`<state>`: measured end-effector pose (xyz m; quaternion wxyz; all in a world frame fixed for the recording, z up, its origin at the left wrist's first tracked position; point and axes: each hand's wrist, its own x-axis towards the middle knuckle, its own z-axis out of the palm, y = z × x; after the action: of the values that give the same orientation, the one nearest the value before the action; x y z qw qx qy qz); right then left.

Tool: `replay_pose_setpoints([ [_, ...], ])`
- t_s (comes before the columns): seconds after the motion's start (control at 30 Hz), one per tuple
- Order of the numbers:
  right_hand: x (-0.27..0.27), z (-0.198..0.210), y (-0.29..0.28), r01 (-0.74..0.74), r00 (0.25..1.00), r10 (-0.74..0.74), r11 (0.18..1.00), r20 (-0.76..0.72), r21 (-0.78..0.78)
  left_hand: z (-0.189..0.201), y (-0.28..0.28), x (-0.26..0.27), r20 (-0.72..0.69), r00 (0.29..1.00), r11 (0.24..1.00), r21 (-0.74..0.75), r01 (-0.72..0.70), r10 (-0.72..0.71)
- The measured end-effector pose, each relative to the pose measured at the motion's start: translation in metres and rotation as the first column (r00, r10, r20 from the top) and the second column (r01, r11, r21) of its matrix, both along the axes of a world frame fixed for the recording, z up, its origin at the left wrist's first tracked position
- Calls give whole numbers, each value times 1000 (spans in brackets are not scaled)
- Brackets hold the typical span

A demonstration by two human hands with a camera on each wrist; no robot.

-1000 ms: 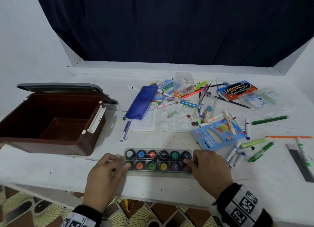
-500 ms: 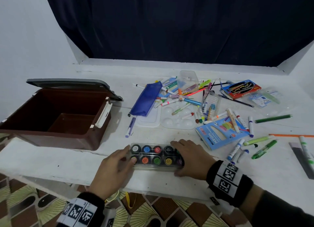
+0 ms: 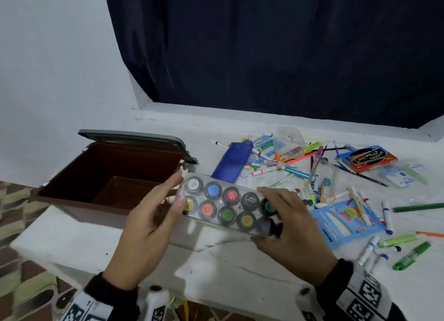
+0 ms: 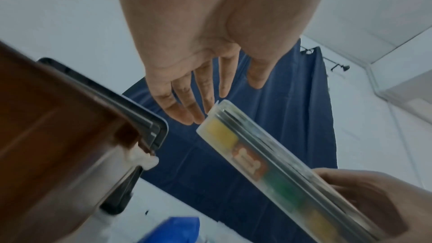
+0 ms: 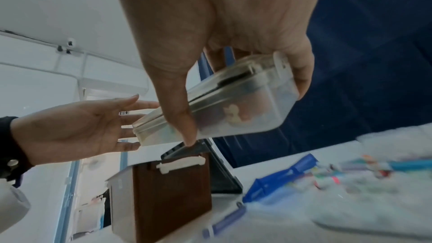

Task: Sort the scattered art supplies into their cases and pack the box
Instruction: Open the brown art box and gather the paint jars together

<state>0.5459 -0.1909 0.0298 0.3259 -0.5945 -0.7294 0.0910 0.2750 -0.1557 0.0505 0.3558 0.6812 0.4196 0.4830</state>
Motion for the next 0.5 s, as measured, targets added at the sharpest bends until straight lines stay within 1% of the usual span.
replay_pose_setpoints([
  [0.13,-40,27,27,6,999,-13,986,44,166,17,29,-35,29,997,991,106,-75,72],
  [0.2,-62,35,42,6,996,-25,977,90,212,22,45,-56,37,992,982,141,-127,123],
  [0.37,-120,42,86,11,982,-46,982,182,189,31,87,-122,-93,978,967,194,-167,188],
  [0.5,-162,44,119,6,960,-47,989,275,150,20,125,-176,-238,944,959,225,-173,227],
])
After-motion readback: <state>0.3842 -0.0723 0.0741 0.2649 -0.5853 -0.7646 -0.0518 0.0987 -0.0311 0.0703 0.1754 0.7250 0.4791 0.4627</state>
